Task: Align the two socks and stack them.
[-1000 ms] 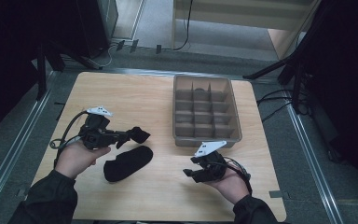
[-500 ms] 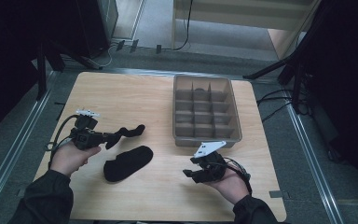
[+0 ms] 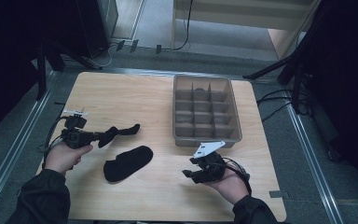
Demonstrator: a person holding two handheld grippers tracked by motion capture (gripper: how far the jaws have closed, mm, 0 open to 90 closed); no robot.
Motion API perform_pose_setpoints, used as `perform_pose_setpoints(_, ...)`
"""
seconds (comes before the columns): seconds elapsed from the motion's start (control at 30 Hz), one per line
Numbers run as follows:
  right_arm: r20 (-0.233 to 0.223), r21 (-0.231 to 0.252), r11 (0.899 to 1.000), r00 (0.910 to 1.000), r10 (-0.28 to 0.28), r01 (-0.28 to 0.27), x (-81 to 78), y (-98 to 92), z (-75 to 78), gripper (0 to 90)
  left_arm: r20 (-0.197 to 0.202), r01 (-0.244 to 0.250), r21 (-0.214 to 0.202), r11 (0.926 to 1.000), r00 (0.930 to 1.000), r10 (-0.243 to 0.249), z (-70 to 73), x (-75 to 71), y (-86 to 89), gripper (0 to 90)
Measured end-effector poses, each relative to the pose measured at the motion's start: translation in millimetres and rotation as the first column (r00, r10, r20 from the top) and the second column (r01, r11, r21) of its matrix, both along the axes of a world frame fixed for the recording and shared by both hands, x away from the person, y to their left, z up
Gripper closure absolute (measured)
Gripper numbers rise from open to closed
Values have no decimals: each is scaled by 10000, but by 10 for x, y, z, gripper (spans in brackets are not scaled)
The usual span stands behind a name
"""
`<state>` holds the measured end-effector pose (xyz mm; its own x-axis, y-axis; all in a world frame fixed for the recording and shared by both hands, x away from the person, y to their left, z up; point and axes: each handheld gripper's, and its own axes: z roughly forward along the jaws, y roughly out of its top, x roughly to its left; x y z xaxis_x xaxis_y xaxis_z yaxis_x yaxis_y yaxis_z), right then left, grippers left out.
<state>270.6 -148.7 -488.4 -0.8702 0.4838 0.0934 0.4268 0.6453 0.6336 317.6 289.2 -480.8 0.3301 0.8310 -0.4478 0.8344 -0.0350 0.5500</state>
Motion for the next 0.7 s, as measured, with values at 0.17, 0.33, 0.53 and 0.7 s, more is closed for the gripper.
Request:
perform_pose_setpoints(0.17,-12,-12,10000,10000,9,-9,-1,2,-3,459,203,-496,796,9956,9986,481,-48,5,77,834)
perform_pose_setpoints(0.33,13,-46,10000,10000,38,-38,-5,8,-5,459,485,-451,1542,9870,9981,380,-140,1,133,758)
perform_pose_setpoints(0.53,112,119,9999,9999,110,-112,-10,20,7,460,666,-360,1455,9887,9974,265,-136,-43,173,630)
perform_pose_setpoints(0.7,305,602,9981,9995,101,-119,-30,64,48,476,1186,-129,1768,9842,9929,-83,-91,-150,172,578)
